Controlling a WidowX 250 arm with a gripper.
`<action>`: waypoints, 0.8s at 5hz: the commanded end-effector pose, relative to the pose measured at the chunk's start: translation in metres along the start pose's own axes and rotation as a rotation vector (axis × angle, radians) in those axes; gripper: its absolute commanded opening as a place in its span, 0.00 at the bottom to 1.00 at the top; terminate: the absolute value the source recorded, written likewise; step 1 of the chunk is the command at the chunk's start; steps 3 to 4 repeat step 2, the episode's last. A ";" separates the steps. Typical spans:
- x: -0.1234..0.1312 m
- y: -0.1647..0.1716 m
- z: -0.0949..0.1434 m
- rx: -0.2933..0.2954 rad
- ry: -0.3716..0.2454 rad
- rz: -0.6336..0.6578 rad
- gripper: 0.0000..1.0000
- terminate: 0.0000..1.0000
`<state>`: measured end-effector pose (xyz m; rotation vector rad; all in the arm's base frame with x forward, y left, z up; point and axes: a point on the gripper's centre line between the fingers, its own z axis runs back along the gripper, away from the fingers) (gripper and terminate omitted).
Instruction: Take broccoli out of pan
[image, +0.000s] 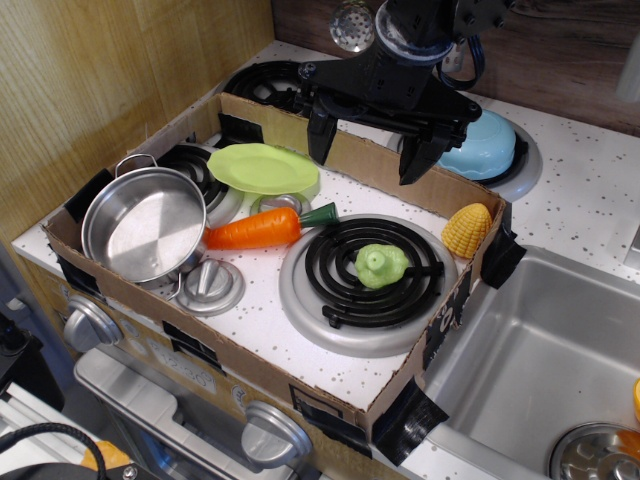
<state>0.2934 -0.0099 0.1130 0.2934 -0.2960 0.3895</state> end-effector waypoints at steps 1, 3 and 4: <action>0.006 -0.001 0.018 -0.027 -0.047 0.022 1.00 0.00; 0.006 -0.001 0.018 -0.027 -0.047 0.022 1.00 1.00; 0.006 -0.001 0.018 -0.027 -0.047 0.022 1.00 1.00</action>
